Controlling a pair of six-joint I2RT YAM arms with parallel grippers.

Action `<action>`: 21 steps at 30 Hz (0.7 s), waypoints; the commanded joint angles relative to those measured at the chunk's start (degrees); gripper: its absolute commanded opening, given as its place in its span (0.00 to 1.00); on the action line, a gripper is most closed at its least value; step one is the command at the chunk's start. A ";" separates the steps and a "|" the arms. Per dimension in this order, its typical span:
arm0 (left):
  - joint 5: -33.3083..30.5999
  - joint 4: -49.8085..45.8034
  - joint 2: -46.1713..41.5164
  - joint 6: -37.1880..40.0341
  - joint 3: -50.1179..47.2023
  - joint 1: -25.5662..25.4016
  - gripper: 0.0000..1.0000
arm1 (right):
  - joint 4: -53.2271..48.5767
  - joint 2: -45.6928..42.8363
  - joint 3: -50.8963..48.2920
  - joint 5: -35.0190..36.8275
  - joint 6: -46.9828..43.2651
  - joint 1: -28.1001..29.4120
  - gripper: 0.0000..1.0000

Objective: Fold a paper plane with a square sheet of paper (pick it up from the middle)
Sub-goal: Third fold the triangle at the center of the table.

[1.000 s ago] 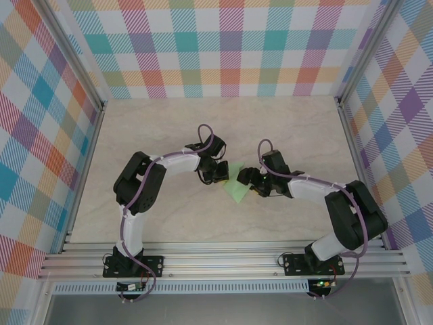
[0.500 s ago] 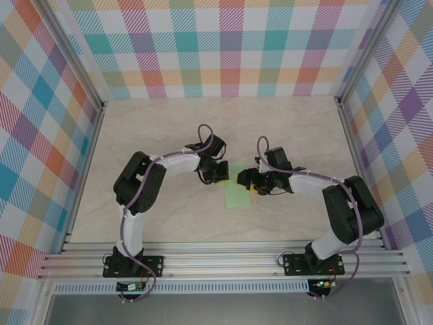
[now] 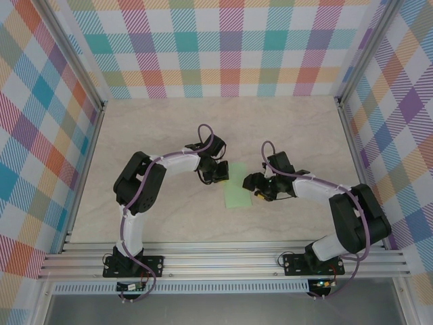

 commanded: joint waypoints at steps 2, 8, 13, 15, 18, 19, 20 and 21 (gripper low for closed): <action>-0.88 -3.08 1.15 0.21 -0.96 -0.16 0.05 | 2.05 3.28 -0.40 -5.29 0.42 0.25 0.60; 0.07 -2.52 0.60 0.51 -0.88 -0.14 0.05 | 2.89 5.88 1.04 -7.07 0.08 0.45 0.55; 2.07 -1.28 -0.63 1.31 -1.05 -0.16 0.07 | 6.08 6.51 1.09 -10.00 0.23 0.46 0.44; 2.90 -0.53 -2.31 1.40 -1.16 -0.16 0.09 | 4.81 7.06 1.83 -8.91 -0.88 0.38 0.40; 3.35 -0.24 -5.22 1.30 -1.24 -0.16 0.14 | 4.46 8.30 2.79 -9.36 -2.05 0.27 0.34; 3.42 -0.54 -5.96 1.30 -1.06 -0.12 0.14 | 4.39 8.57 2.97 -9.33 -2.25 0.27 0.33; 3.38 -0.95 -6.82 1.13 -1.18 -0.14 0.14 | 3.60 8.78 3.29 -8.74 -2.52 0.23 0.33; 3.05 -1.19 -7.80 0.81 -1.58 -0.16 0.15 | 2.86 8.90 3.46 -8.07 -2.76 0.20 0.34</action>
